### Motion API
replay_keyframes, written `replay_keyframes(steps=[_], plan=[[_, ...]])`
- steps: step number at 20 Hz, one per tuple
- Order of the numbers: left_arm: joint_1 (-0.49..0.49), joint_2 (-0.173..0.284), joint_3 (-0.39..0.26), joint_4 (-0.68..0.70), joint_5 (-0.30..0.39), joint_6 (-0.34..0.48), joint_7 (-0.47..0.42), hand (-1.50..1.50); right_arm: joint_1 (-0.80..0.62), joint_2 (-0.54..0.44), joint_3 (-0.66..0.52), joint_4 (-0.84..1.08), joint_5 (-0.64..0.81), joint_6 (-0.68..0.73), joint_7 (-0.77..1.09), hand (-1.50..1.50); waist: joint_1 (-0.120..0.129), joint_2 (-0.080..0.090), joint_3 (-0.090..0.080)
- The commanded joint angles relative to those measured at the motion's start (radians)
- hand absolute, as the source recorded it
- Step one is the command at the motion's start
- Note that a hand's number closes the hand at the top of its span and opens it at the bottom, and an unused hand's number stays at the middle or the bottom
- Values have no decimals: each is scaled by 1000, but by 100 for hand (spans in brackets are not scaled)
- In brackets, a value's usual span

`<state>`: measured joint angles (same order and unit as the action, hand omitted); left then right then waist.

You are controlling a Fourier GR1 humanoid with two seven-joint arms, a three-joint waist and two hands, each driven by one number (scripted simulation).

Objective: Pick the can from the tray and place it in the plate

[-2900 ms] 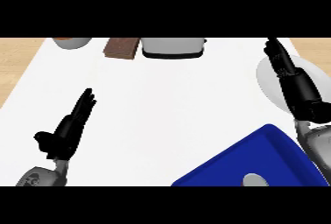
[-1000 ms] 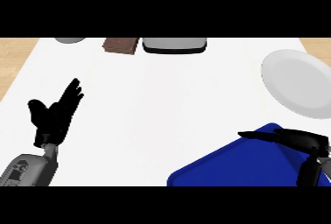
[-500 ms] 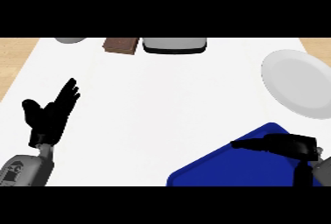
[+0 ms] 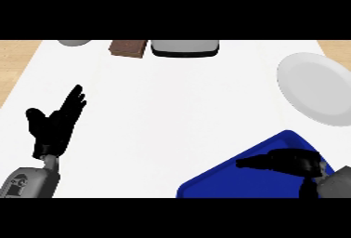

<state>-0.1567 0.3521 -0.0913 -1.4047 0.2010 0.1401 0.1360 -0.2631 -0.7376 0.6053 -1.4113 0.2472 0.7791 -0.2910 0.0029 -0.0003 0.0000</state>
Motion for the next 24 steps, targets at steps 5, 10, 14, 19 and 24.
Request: replay_keyframes(steps=[5, 10, 14, 19, 24], plan=[[6, -10, 41, -77, -34, 0, 64, 0, 76, 102, 7, -49, 111, 27, 37, -150, -2, -2, 0], [-16, -65, 56, 78, -49, -40, -41, 0, 99, 105, 55, 23, 246, -31, -76, -150, -5, 1, 0], [-30, -34, 59, -40, -53, -41, 65, 0, 60, 117, 94, 34, 271, 12, -114, 150, 3, 0, 1], [-6, -66, 56, 1, -81, -31, 18, 0, 66, 73, 98, -16, 254, 7, -205, 150, 0, 1, 0], [19, -84, 54, -23, -91, -43, 23, 0, 109, 55, 50, -78, 207, 23, -175, 150, -3, 0, 0]])
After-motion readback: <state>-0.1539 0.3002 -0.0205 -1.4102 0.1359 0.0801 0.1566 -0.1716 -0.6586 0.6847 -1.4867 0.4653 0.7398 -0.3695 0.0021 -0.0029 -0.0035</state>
